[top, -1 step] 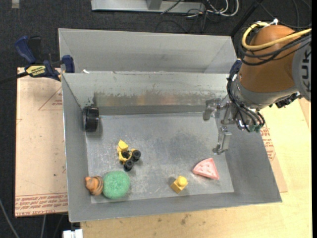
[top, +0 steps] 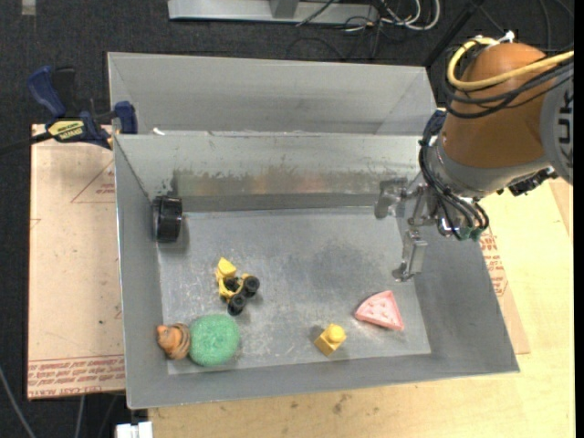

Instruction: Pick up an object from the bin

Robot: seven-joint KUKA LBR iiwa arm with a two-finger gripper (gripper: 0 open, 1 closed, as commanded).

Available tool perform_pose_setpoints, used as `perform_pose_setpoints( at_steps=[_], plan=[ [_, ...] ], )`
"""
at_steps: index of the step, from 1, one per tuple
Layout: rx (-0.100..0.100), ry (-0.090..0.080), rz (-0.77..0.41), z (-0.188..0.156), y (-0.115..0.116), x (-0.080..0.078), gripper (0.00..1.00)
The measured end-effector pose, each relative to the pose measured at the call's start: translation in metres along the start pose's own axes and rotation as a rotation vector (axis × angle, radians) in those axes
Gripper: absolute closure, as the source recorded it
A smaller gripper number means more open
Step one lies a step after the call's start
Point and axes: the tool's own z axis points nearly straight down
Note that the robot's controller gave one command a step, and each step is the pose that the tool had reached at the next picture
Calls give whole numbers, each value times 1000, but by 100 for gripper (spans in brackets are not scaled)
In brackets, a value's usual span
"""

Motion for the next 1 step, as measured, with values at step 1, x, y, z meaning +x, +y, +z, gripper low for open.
perform_pose_setpoints(
  at_steps=[1],
  plan=[
    [1,-9,-37,10,-2,6,0]
  ],
)
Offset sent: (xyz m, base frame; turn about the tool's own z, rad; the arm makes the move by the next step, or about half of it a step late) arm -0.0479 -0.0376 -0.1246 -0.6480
